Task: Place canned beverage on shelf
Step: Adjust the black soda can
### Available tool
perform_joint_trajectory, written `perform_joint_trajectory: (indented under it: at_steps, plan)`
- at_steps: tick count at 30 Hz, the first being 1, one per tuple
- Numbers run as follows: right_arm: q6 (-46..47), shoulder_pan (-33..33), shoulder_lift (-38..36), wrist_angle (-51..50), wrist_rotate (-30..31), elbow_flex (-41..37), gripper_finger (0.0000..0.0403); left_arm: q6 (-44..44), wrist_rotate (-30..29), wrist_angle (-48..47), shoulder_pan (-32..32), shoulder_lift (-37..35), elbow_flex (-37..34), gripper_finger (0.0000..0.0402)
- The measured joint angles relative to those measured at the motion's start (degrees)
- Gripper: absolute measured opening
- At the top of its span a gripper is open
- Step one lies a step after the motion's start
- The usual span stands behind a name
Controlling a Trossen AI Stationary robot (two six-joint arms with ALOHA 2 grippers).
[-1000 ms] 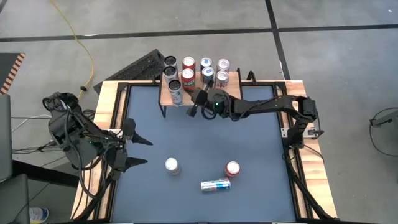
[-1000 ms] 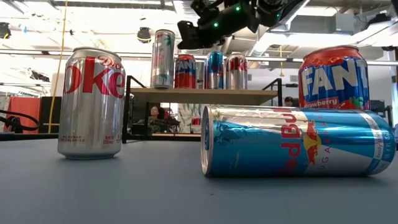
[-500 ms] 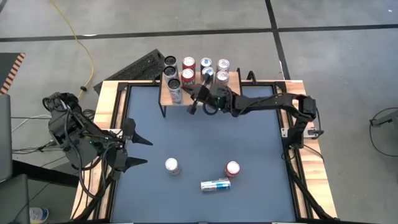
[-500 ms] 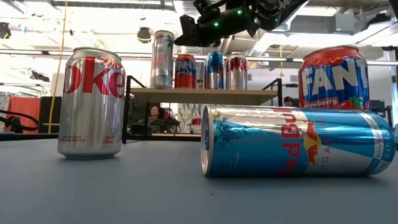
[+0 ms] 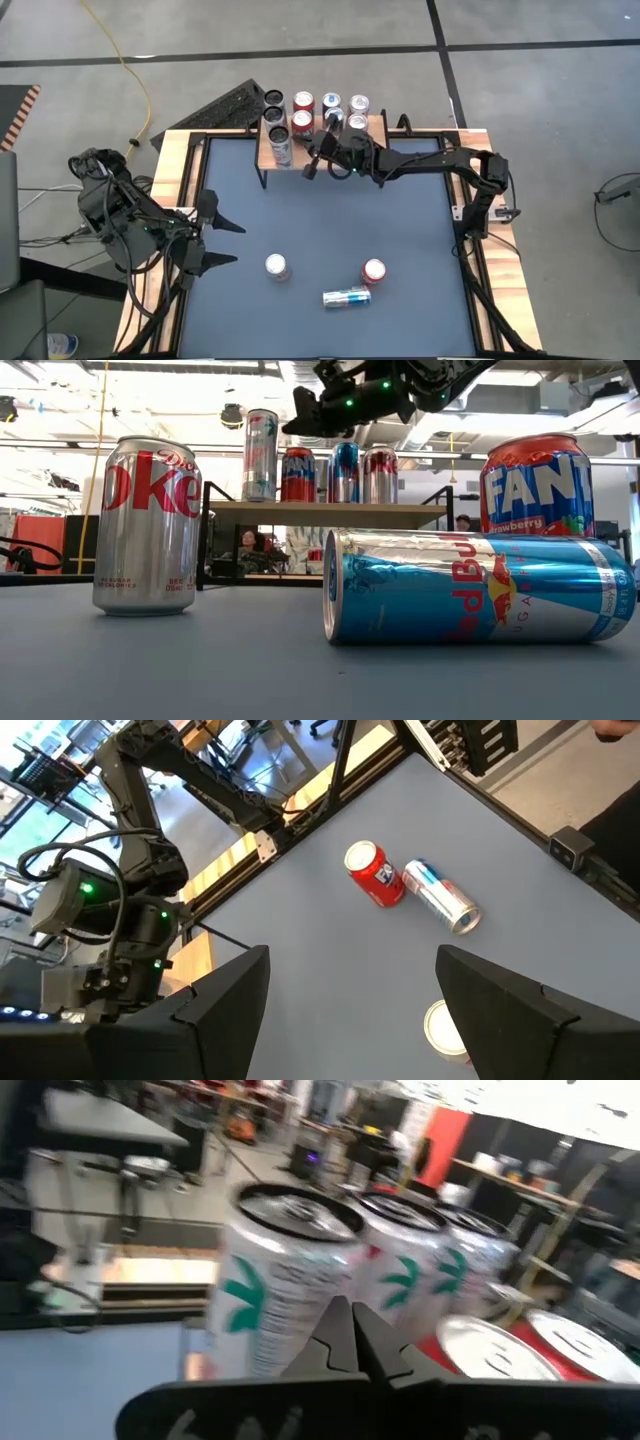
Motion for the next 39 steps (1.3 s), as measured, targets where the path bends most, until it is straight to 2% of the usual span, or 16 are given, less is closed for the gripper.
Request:
perform_joint_trajectory:
  at_steps: [3,8,17,23,26,39]
  plan:
    - [-1.4,0.5,0.0,-0.4,3.5,0.0,0.0000,0.0,0.0,0.0,0.0,0.0,0.0,0.0275]
    - [-0.3,1.1,0.3,-0.2,0.4,0.0,0.0000,0.0,0.0,-0.1,0.0,0.0,0.0,0.0275]
    - [0.2,0.5,2.8,1.9,-1.5,0.2,0.0000,0.0,-0.6,-0.2,0.0,0.0,0.0,0.0275]
    - [-0.9,0.5,3.8,1.4,-0.4,1.5,0.0000,0.0,-1.5,-0.2,0.0,0.0,0.0,0.0275]
    - [-2.4,0.9,3.3,1.4,2.9,1.5,0.0000,-1.0,-1.5,-0.3,0.0,0.0,0.0,0.0275]
    - [-2.5,3.2,2.0,-2.1,3.5,1.5,0.0000,-2.8,-1.8,-0.5,0.0,0.0,0.0,0.0275]
